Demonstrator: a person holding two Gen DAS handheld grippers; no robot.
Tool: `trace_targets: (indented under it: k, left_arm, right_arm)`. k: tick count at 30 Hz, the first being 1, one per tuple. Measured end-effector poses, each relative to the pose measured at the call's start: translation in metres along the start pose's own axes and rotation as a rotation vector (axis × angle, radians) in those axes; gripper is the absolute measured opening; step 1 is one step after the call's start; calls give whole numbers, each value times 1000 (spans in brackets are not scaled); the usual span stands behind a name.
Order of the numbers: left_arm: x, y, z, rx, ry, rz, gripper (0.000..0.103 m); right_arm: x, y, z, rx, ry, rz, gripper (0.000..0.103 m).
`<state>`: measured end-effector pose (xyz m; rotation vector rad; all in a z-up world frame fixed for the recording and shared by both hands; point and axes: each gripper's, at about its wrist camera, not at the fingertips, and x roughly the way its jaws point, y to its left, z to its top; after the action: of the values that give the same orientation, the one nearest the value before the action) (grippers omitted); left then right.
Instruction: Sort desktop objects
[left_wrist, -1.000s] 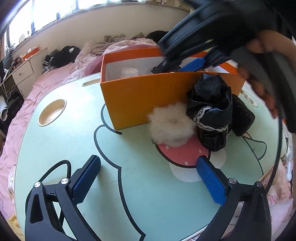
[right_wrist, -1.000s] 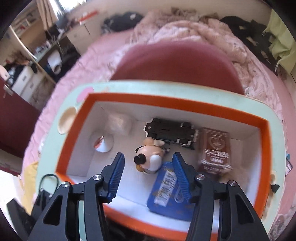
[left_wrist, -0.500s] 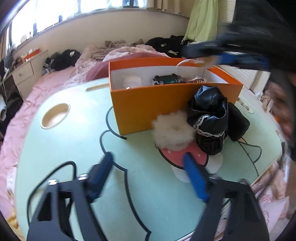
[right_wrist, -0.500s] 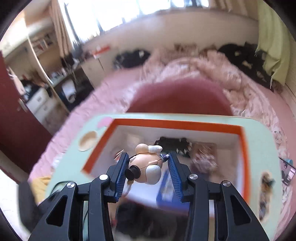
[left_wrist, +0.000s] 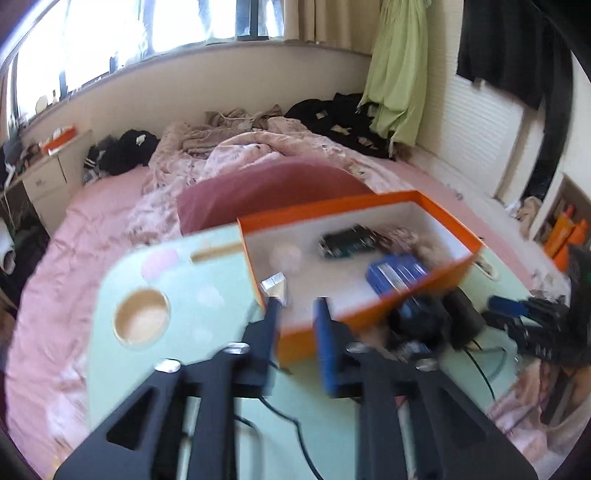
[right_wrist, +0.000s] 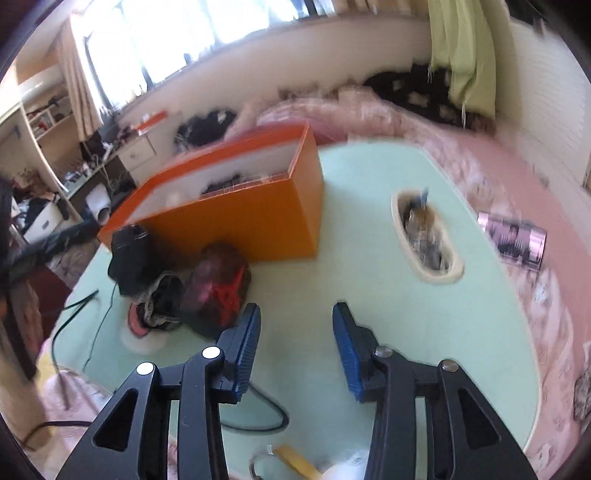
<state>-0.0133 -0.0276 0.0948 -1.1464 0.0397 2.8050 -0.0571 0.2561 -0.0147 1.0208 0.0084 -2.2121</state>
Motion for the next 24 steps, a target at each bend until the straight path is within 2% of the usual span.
trace_targets:
  k: [2, 4, 6, 8, 9, 10, 11, 16, 17, 18, 19, 21, 22, 23, 24]
  left_arm:
    - [10, 5, 19, -12, 22, -15, 18]
    - [20, 8, 32, -33, 40, -49, 18]
    - [32, 8, 43, -43, 72, -88, 25]
    - [46, 6, 49, -54, 112, -106, 25]
    - [50, 5, 50, -59, 125, -112, 25]
    - [54, 5, 50, -64, 137, -116, 25]
    - [58, 4, 49, -66, 152, -117, 25]
    - [60, 7, 48, -84, 179, -138, 25]
    - [59, 9, 48, -87, 179, -138, 25]
    - [58, 12, 50, -91, 178, -137, 27]
    - [57, 15, 51, -96, 177, -136, 31]
    - [55, 21, 54, -113, 172, -137, 55]
    - [54, 23, 55, -121, 167, -137, 59]
    - [54, 25, 55, -128, 165, -138, 60]
    - [55, 26, 56, -129, 168, -143, 60]
  right_arm:
    - [-2, 0, 3, 10, 0, 17, 40]
    - [0, -5, 5, 26, -12, 79, 40]
    - [-4, -13, 5, 76, -38, 178, 44]
    - [-15, -31, 7, 157, -88, 299, 58]
    - [-25, -37, 8, 191, -128, 342, 69]
    - [-34, -40, 9, 207, -159, 363, 79]
    - [-41, -42, 9, 209, -178, 364, 82]
    - [-68, -48, 10, 204, -204, 292, 83]
    - [-83, -47, 5, 158, -222, 201, 83]
    - [-87, -45, 3, 116, -223, 147, 83]
    - [-91, -39, 0, 55, -215, 98, 83]
    - [-92, -25, -9, -129, -162, 29, 82]
    - [-92, -25, -9, -129, -162, 29, 80]
    - [-92, -18, -14, -224, -135, 8, 78]
    - [-96, -14, -24, -347, -118, -50, 73]
